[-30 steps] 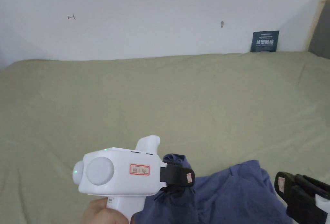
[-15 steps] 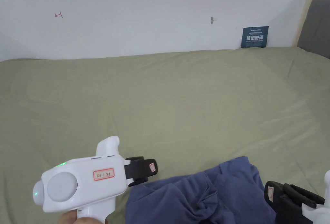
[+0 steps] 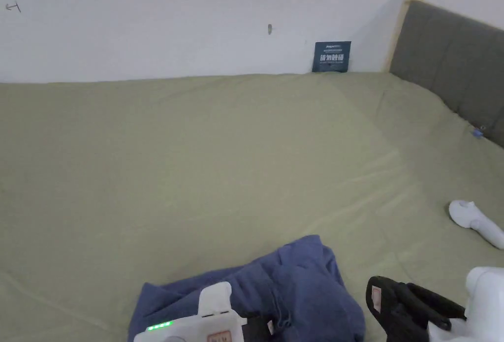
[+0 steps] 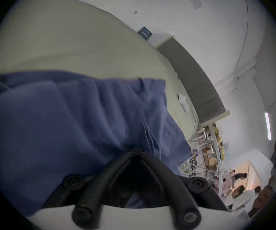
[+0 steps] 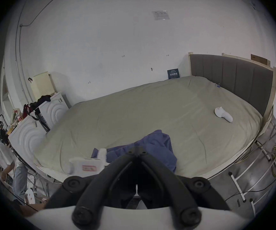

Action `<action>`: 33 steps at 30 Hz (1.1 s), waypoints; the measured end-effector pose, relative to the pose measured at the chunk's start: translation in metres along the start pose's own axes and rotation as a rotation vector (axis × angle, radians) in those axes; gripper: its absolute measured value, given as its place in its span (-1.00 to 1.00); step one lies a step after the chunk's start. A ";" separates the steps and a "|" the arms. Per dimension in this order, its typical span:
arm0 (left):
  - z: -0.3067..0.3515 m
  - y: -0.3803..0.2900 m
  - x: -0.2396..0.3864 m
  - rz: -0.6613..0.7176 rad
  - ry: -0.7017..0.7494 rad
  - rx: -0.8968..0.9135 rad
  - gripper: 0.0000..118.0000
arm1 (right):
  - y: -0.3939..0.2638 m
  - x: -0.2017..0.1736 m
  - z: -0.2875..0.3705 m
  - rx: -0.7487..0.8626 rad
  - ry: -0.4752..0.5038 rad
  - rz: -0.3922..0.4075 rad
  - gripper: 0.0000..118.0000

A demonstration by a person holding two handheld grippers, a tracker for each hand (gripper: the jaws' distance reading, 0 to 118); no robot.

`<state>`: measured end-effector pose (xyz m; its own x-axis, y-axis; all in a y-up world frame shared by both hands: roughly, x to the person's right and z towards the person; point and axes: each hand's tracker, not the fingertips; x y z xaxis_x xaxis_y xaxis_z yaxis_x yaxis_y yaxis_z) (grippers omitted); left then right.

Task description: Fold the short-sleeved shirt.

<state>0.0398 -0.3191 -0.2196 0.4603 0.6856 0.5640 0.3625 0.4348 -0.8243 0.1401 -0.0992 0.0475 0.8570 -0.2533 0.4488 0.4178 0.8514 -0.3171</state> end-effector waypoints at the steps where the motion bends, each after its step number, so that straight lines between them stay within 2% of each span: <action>1: -0.006 -0.006 0.007 -0.001 -0.003 -0.007 -1.00 | 0.000 0.000 0.001 0.002 -0.002 0.002 -0.98; 6: 0.016 -0.007 0.009 0.020 -0.041 0.024 -1.00 | 0.000 -0.003 -0.007 -0.009 -0.001 0.008 -0.98; 11: 0.109 0.021 -0.020 -0.003 0.022 0.136 -1.00 | -0.003 -0.012 -0.017 -0.035 0.038 0.009 -0.98; 12: 0.127 0.024 -0.033 0.004 0.014 0.127 -0.90 | -0.003 -0.014 -0.020 -0.039 0.049 0.009 -0.98; 13: 0.144 0.028 -0.047 0.018 0.033 0.127 -0.64 | -0.003 -0.017 -0.023 -0.047 0.061 0.013 -0.98; 14: 0.160 0.029 -0.062 0.031 0.053 0.109 -0.11 | -0.003 -0.020 -0.026 -0.052 0.072 0.020 -0.98; 15: 0.172 0.028 -0.075 0.065 0.088 0.081 0.29 | -0.003 -0.023 -0.028 -0.052 0.084 0.023 -0.98; 16: 0.180 0.027 -0.085 0.095 0.109 0.060 0.49 | -0.003 -0.025 -0.031 -0.054 0.096 0.026 -0.98; 17: 0.186 0.023 -0.095 0.131 0.103 0.055 0.53 | -0.002 -0.028 -0.033 -0.057 0.109 0.025 -0.98; 23: 0.170 -0.004 -0.136 0.390 -0.089 0.056 0.53 | 0.002 -0.036 -0.035 -0.061 0.155 0.015 -0.98; 25: 0.153 -0.014 -0.141 0.434 -0.137 0.046 0.53 | 0.003 -0.037 -0.033 -0.060 0.154 0.024 -0.98; 27: 0.146 -0.017 -0.140 0.436 -0.226 0.120 0.53 | 0.004 -0.037 -0.031 -0.056 0.157 0.025 -0.98; 30: 0.135 -0.019 -0.140 0.507 -0.241 0.159 0.46 | 0.003 -0.034 -0.032 -0.060 0.145 0.014 -0.98; 31: 0.134 -0.019 -0.140 0.510 -0.220 0.164 0.21 | 0.002 -0.034 -0.032 -0.064 0.142 0.012 -0.98; 32: 0.132 -0.019 -0.140 0.500 -0.136 0.165 -0.57 | 0.001 -0.033 -0.032 -0.071 0.137 0.011 -0.98; 33: 0.133 -0.022 -0.138 0.480 -0.053 0.152 -0.80 | 0.000 -0.033 -0.031 -0.073 0.134 0.010 -0.98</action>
<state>-0.1394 -0.3454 -0.2855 0.5033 0.8558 0.1198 -0.0040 0.1410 -0.9900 0.1216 -0.1051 0.0065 0.8917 -0.3083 0.3315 0.4258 0.8197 -0.3832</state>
